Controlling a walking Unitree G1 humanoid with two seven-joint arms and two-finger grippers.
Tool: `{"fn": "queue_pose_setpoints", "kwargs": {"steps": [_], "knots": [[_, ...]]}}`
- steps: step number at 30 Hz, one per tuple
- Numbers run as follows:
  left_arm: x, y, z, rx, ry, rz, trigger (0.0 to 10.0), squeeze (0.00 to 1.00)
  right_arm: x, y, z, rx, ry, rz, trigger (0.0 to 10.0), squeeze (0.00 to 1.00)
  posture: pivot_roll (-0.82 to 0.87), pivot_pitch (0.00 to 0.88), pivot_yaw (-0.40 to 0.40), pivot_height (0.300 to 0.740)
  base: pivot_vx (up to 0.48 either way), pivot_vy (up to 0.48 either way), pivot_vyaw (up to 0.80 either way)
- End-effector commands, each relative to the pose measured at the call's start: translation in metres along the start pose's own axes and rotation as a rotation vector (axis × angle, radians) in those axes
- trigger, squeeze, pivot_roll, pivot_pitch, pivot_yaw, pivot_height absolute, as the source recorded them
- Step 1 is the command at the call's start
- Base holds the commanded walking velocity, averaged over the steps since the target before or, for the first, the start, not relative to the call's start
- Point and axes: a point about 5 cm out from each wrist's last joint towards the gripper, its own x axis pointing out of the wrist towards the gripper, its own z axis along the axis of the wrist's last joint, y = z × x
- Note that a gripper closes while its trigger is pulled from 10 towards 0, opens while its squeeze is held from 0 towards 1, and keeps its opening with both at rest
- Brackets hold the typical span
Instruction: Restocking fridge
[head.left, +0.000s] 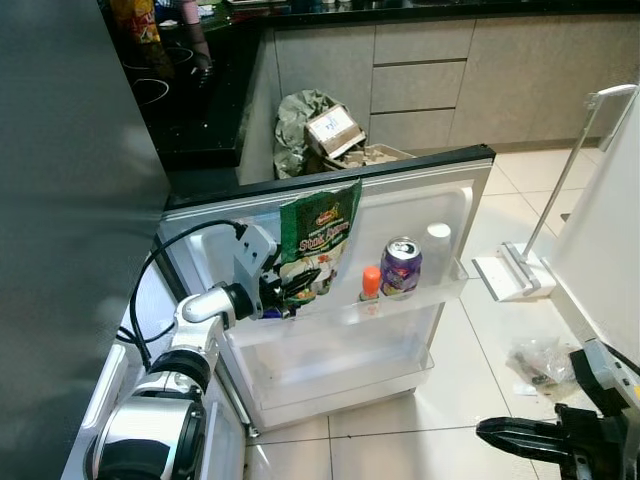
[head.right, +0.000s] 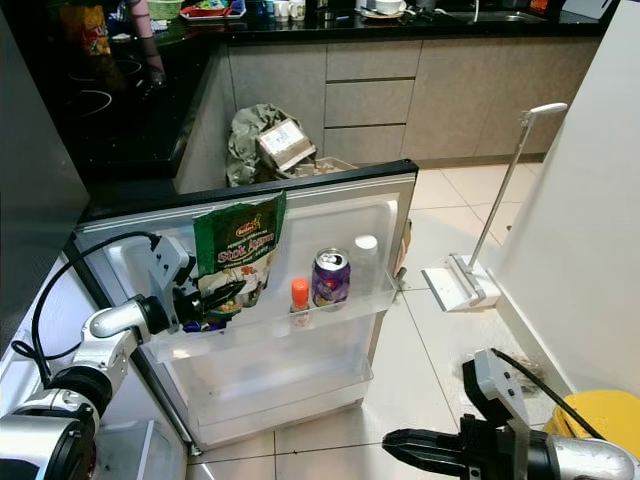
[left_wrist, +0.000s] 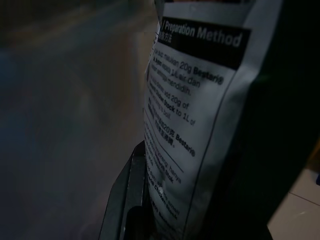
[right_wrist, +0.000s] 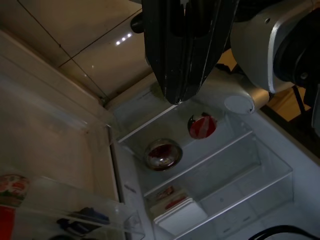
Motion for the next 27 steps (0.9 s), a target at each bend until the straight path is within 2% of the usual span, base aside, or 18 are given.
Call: {"fn": "queue_pose_setpoints", "kwargs": {"steps": [1, 9, 19, 27], "knots": [[-0.003, 0.009, 0.008, 0.029, -0.011, 0.035, 10.0, 0.00, -0.001, 0.002, 0.004, -0.008, 0.000, -0.002, 10.0, 0.00, -0.19, 0.000, 0.047, 0.740, 0.000, 0.000, 0.00], [-0.004, 0.017, 0.008, -0.019, -0.010, 0.132, 10.0, 0.00, -0.001, 0.005, 0.006, -0.009, -0.004, -0.001, 10.0, 0.00, -0.19, 0.000, 0.047, 0.740, 0.000, 0.000, 0.00], [-0.002, 0.019, 0.007, -0.034, 0.029, 0.151, 10.0, 0.00, -0.003, 0.010, 0.007, -0.006, -0.005, -0.006, 10.0, 0.00, -0.20, 0.000, 0.052, 0.740, 0.000, 0.000, 0.00], [0.003, 0.016, 0.005, -0.052, 0.050, 0.120, 10.0, 0.00, -0.002, 0.012, 0.006, 0.001, -0.007, -0.006, 10.0, 0.00, -0.21, 0.007, 0.057, 0.740, 0.000, 0.000, 0.00]]}}
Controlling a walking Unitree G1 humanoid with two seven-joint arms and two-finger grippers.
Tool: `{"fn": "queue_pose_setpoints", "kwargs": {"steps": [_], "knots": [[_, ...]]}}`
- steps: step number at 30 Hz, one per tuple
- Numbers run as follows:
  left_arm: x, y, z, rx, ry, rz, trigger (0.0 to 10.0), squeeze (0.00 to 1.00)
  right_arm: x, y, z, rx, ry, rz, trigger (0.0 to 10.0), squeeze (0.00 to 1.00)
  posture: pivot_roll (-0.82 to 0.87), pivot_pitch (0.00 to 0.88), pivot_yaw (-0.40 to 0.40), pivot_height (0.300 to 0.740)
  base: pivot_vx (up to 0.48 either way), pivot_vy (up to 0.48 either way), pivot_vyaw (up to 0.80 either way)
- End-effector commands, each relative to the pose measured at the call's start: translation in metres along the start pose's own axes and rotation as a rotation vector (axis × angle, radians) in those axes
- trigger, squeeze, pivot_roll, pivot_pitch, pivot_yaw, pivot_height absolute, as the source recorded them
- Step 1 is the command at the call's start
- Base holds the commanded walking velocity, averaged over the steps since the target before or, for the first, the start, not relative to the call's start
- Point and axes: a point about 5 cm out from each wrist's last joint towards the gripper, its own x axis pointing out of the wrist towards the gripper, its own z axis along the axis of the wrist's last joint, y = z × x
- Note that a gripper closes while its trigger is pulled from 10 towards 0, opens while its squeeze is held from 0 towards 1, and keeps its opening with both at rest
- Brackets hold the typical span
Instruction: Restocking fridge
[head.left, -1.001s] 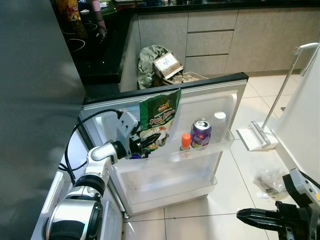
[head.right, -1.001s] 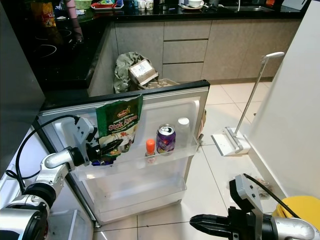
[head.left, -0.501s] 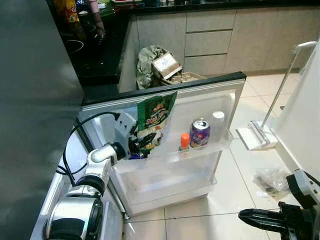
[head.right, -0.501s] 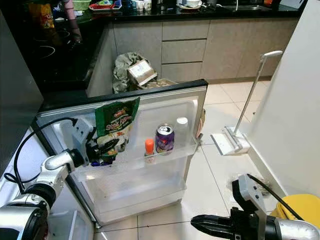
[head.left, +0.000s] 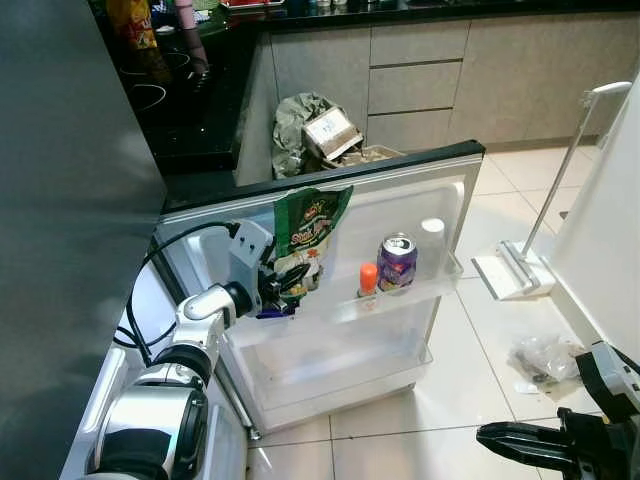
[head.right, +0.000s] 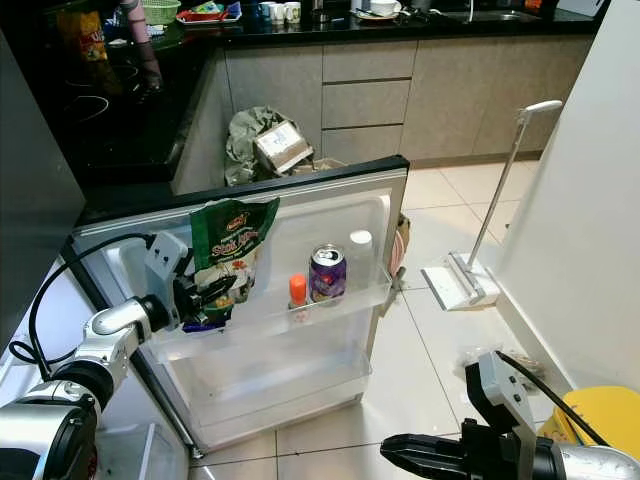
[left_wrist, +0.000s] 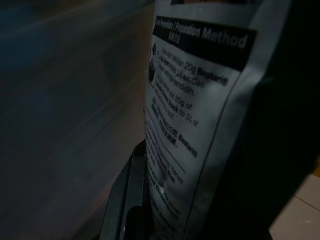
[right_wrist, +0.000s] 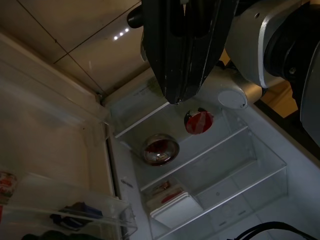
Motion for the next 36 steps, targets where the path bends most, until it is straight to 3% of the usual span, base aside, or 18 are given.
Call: {"fn": "queue_pose_setpoints", "kwargs": {"steps": [1, 11, 14, 23, 36], "knots": [[0.002, 0.005, 0.008, 0.016, -0.001, 0.004, 10.0, 0.00, -0.003, 0.002, 0.003, -0.005, 0.001, -0.006, 10.0, 0.00, -0.21, 0.008, 0.058, 0.740, 0.000, 0.000, 0.00], [0.005, -0.005, 0.000, -0.075, -0.029, -0.036, 10.0, 0.00, -0.003, 0.004, 0.004, -0.004, -0.003, -0.012, 10.0, 0.00, -0.21, 0.010, 0.064, 0.740, 0.000, 0.000, 0.00], [0.008, -0.015, -0.005, -0.114, -0.044, -0.068, 10.0, 0.00, -0.003, 0.006, 0.004, -0.004, -0.001, -0.012, 10.0, 0.00, -0.22, 0.019, 0.069, 0.740, 0.000, 0.000, 0.00], [0.011, -0.028, -0.015, -0.157, -0.040, -0.108, 10.0, 0.00, -0.005, 0.012, 0.004, 0.003, 0.003, -0.013, 10.0, 0.00, -0.25, 0.043, 0.074, 0.740, 0.000, 0.000, 0.00], [0.009, -0.023, -0.012, -0.152, -0.056, -0.089, 10.0, 0.00, -0.006, 0.022, 0.003, 0.022, 0.006, -0.009, 10.0, 0.00, -0.25, 0.077, 0.074, 0.740, 0.000, 0.000, 0.00]]}}
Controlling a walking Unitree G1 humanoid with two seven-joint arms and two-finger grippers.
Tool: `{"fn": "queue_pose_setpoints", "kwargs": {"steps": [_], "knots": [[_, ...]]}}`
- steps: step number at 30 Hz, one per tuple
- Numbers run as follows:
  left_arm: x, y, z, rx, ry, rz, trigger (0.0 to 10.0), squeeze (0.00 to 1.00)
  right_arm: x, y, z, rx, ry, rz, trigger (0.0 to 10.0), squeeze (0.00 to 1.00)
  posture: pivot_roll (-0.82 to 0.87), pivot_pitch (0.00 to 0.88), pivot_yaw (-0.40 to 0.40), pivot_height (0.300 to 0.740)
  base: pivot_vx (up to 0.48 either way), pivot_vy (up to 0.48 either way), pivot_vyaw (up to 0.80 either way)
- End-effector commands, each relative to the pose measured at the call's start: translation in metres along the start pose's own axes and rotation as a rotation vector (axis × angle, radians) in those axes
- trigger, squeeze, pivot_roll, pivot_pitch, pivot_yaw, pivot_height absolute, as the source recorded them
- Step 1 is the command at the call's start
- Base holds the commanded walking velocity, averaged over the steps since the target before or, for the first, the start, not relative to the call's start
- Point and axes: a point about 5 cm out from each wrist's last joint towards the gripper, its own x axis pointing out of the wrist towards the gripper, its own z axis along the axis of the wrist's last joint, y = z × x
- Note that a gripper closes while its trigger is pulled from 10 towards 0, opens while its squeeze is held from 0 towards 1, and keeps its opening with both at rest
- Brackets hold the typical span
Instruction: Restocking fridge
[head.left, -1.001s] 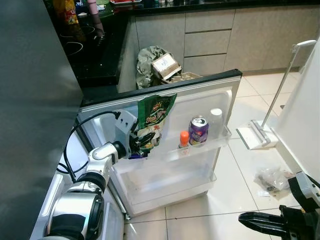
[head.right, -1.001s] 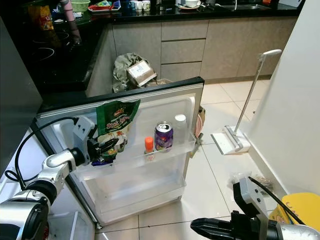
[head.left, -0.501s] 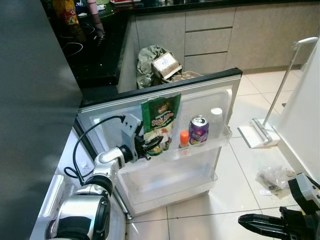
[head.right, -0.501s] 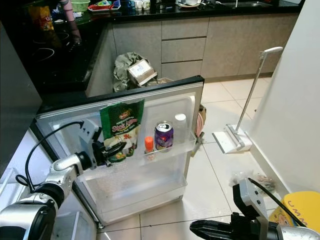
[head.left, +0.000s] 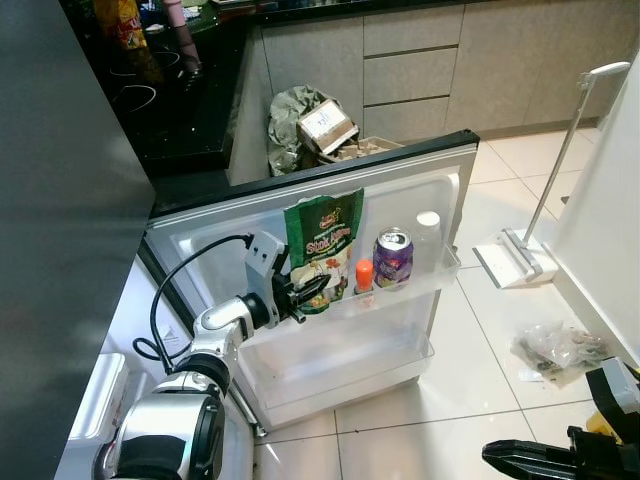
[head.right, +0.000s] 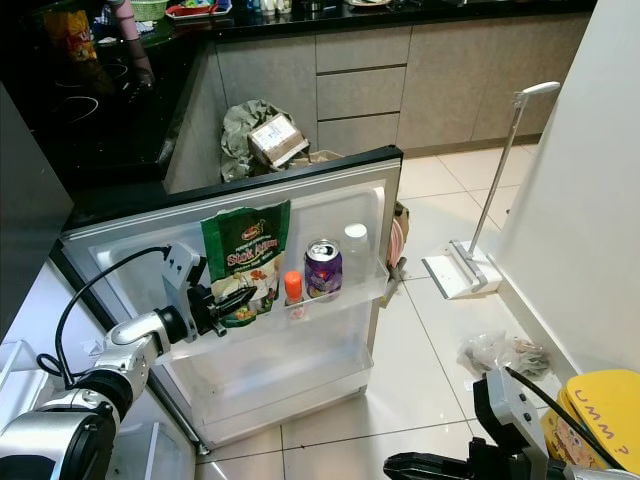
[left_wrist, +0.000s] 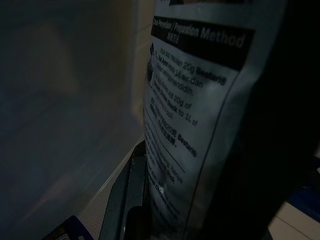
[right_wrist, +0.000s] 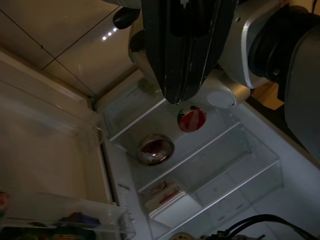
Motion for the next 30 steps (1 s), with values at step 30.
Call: {"fn": "queue_pose_setpoints", "kwargs": {"steps": [30], "knots": [[0.008, 0.011, 0.037, 0.124, -0.064, -0.039, 10.0, 0.00, -0.003, 0.013, 0.003, 0.017, 0.002, 0.005, 10.0, 0.00, -0.26, 0.108, 0.077, 0.740, 0.000, 0.000, 0.00]]}}
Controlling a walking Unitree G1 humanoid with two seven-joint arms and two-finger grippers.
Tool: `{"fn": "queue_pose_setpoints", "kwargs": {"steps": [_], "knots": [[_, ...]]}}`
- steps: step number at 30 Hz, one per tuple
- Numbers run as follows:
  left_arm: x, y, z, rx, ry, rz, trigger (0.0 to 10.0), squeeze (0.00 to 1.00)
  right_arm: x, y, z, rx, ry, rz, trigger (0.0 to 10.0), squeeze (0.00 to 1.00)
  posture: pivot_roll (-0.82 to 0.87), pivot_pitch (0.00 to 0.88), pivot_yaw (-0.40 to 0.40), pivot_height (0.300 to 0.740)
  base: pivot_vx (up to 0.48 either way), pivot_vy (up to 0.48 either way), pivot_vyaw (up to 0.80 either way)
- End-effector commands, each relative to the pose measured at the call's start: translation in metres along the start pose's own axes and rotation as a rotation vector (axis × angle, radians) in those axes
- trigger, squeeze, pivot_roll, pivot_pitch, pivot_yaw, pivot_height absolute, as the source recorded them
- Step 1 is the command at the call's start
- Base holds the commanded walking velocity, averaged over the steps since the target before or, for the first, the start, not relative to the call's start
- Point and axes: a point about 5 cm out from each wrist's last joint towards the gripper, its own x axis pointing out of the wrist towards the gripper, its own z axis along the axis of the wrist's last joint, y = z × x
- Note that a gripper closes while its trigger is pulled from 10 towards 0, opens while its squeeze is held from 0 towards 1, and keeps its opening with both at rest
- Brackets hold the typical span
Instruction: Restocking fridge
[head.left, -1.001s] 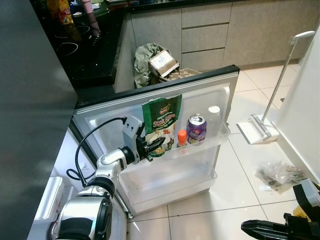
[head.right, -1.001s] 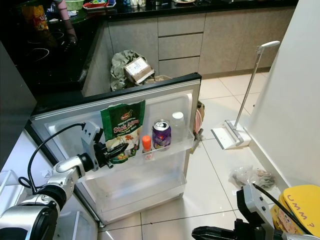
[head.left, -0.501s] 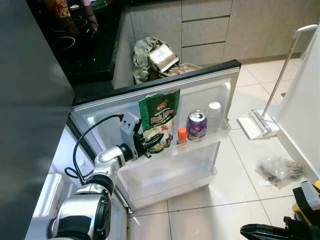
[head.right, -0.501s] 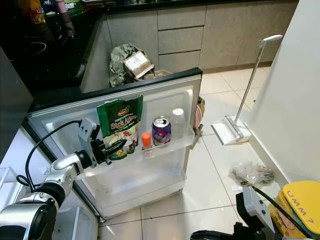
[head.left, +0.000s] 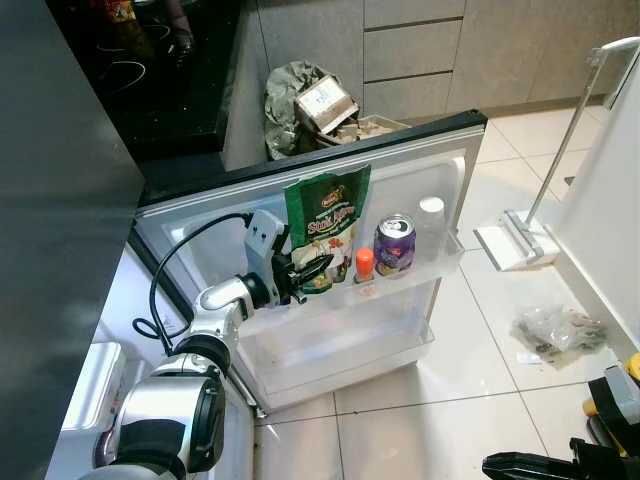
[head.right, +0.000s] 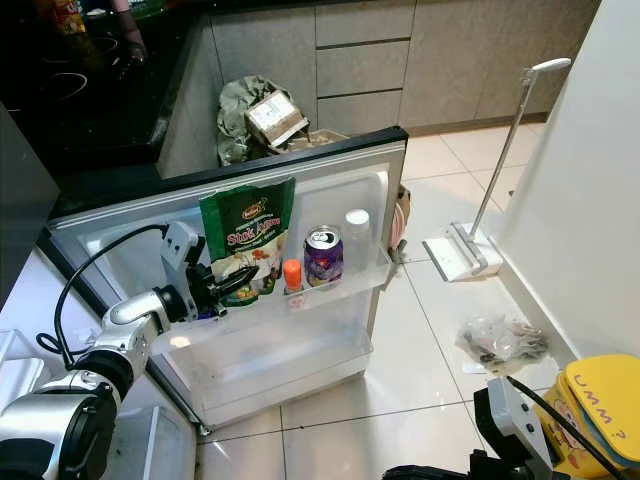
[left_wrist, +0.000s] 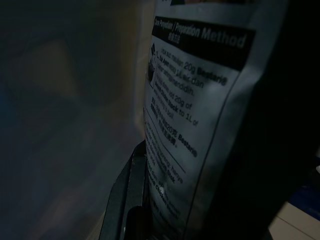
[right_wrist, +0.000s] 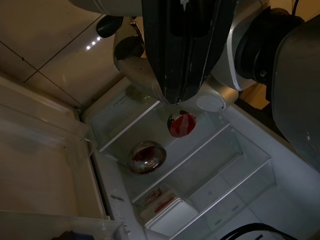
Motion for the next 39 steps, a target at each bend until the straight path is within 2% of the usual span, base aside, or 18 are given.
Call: {"fn": "queue_pose_setpoints", "kwargs": {"steps": [1, 6, 16, 39], "knots": [[-0.001, 0.006, 0.011, 0.053, -0.018, 0.000, 10.0, 0.00, -0.001, 0.003, 0.004, -0.009, -0.002, 0.006, 10.0, 0.00, -0.26, 0.112, 0.077, 0.740, 0.000, 0.000, 0.00], [-0.001, 0.005, 0.008, 0.081, 0.014, 0.001, 10.0, 0.00, -0.001, 0.005, 0.004, -0.006, -0.002, 0.006, 10.0, 0.00, -0.27, 0.115, 0.078, 0.740, 0.000, 0.000, 0.00], [-0.012, 0.012, 0.000, 0.111, 0.082, 0.069, 10.0, 0.00, 0.000, 0.007, 0.004, -0.002, -0.005, 0.010, 10.0, 0.00, -0.27, 0.120, 0.080, 0.740, 0.000, 0.000, 0.00], [-0.025, 0.027, 0.006, 0.116, 0.084, 0.158, 10.0, 0.00, 0.001, 0.009, 0.005, 0.000, -0.002, 0.019, 10.0, 0.00, -0.27, 0.121, 0.077, 0.740, 0.000, 0.000, 0.00]]}}
